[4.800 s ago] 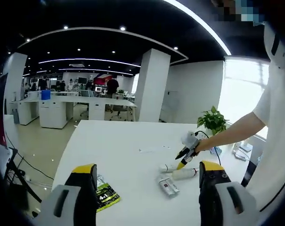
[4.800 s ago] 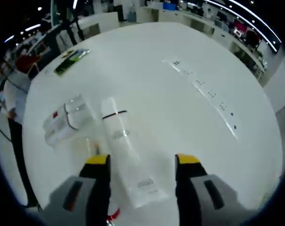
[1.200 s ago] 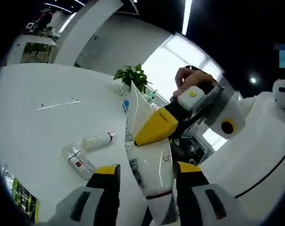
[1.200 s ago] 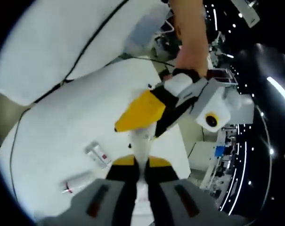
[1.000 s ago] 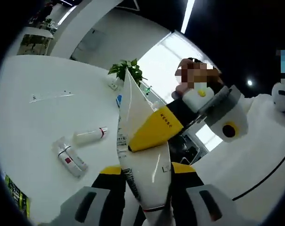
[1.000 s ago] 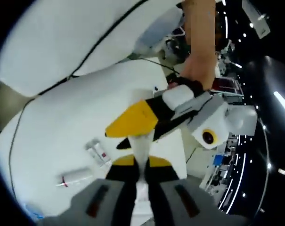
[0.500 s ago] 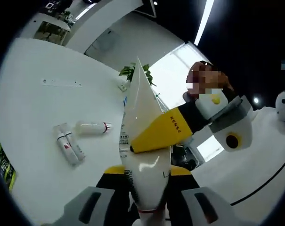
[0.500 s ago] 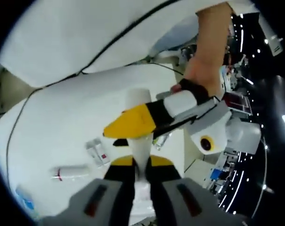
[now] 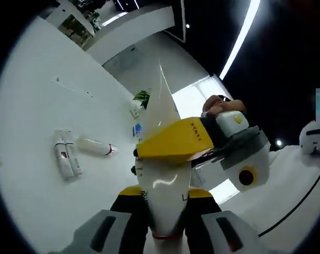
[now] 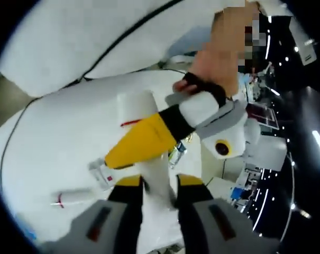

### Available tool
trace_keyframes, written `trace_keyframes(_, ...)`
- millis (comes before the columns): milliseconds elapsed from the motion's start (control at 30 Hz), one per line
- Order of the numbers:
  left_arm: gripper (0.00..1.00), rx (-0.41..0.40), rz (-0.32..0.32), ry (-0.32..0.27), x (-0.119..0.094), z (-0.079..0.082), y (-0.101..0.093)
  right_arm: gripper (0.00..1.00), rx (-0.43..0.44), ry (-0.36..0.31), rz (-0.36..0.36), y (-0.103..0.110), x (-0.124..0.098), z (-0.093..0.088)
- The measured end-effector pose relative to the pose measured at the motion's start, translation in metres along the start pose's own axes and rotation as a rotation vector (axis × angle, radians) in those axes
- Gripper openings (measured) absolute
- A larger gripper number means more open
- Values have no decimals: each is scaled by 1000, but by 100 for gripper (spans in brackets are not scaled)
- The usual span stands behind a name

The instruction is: Arrange the skincare products in the storage area until every visible bottle or jar stands upright without overlapping.

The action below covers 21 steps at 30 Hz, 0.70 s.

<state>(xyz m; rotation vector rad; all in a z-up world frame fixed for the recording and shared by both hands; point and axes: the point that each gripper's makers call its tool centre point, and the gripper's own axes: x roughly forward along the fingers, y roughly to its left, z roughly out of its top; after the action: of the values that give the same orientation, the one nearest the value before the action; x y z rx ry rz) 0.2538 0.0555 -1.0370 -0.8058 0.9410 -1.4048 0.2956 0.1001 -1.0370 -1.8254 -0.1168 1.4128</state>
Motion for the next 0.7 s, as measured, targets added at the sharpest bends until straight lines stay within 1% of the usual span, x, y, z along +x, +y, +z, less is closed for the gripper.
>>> trace_keyframes(33,25,-11,-18,-15,-1,2,-2,27,21,-7,-24,-3,-1,-1)
trace_keyframes(67,25,-12,-19,-20,-1,3,-2,28,29,-7,-35,-5,-1,-1)
trace_keyframes(100,25,-13,-29,-35,-2,5,-3,30,76,-10,-79,-10,-4,-3)
trace_keyframes(133,25,-18,-40,-50,-2,7,-5,32,88,-6,-94,-11,-5,-4)
trace_keyframes(233,25,-27,-58,-67,-1,9,-8,34,89,13,-136,-14,-9,-7)
trace_keyframes(333,25,-33,-65,-80,-1,11,-7,35,64,29,-159,-12,-14,-11)
trace_keyframes(367,25,-37,-66,-90,-2,13,-5,36,67,37,-164,-11,-17,-14)
trace_keyframes(467,25,-34,-70,-121,-1,15,-7,38,112,49,-217,-14,-26,-20)
trace_keyframes(500,25,-39,-78,-129,-1,17,-9,39,127,51,-239,-16,-29,-20)
trace_keyframes(533,25,-48,-95,-154,-1,20,-12,40,147,56,-269,-18,-32,-21)
trace_keyframes(567,25,-55,-101,-170,-2,23,-13,41,153,59,-278,-16,-33,-20)
trace_keyframes(600,25,-57,-99,-172,-3,23,-12,41,161,63,-289,-16,-34,-21)
trace_keyframes(633,25,-67,-99,-195,-6,27,-10,41,185,85,-310,-15,-37,-23)
trace_keyframes(700,25,-75,-104,-222,-9,31,-10,42,264,65,-305,-8,-35,-19)
